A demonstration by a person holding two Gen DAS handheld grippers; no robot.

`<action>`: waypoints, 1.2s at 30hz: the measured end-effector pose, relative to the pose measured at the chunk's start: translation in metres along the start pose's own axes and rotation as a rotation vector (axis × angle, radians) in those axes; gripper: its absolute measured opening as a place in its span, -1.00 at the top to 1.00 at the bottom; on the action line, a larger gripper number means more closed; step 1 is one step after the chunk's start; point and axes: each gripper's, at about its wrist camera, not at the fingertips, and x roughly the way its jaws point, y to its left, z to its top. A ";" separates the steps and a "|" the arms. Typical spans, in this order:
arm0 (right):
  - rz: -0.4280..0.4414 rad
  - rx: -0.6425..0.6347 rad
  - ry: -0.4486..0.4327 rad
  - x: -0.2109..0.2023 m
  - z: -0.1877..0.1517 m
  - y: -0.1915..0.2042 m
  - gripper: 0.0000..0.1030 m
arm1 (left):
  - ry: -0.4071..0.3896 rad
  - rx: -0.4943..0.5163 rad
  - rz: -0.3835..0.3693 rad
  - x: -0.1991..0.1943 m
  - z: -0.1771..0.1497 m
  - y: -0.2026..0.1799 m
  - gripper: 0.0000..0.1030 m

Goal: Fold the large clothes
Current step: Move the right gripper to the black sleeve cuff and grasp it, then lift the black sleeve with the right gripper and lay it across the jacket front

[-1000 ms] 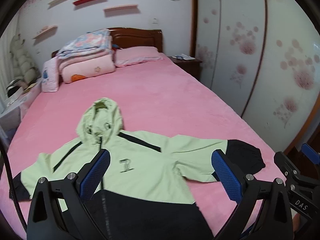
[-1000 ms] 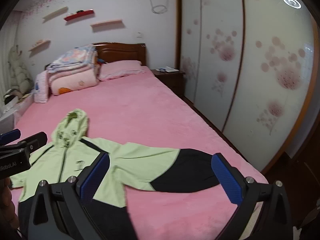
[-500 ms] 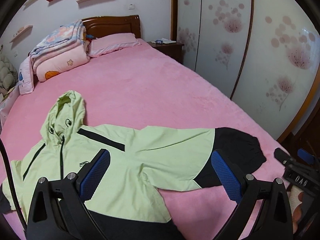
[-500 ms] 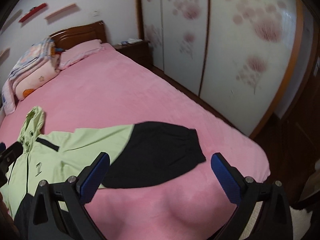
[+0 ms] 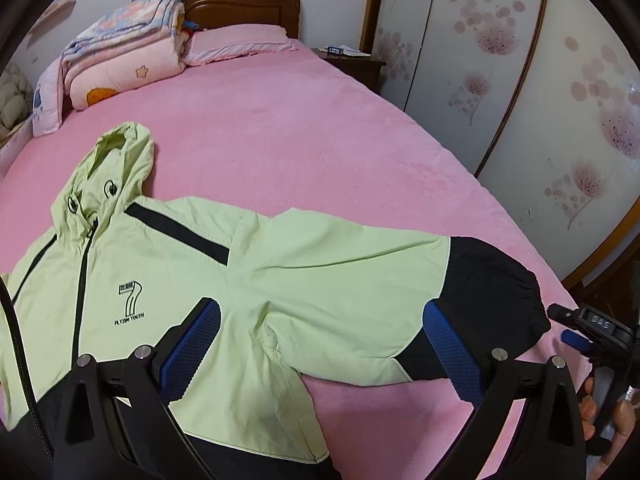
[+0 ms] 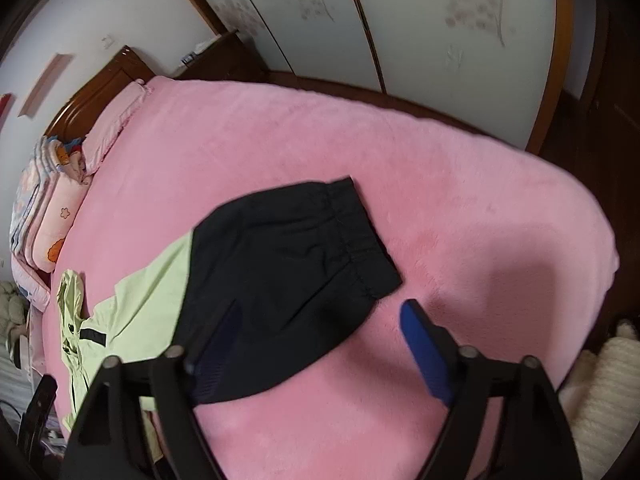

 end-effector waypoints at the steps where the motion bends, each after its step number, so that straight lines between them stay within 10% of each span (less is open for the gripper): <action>1: -0.008 0.010 0.009 0.005 0.000 -0.002 -0.43 | 0.003 -0.005 0.000 0.001 -0.001 0.001 -0.96; 10: -0.032 0.102 0.056 0.043 0.004 -0.010 -0.31 | 0.043 -0.062 -0.027 0.008 -0.012 0.011 -0.96; 14: -0.045 0.068 0.036 0.043 0.006 -0.002 0.80 | 0.044 -0.070 -0.034 0.002 -0.016 0.015 -0.96; 26: 0.176 -0.243 -0.257 -0.076 -0.028 0.110 0.86 | 0.012 -0.127 -0.042 -0.045 -0.022 0.054 -0.96; 36: 0.340 -0.603 -0.238 -0.105 -0.122 0.245 0.86 | -0.011 -0.183 0.005 -0.087 -0.045 0.132 -0.96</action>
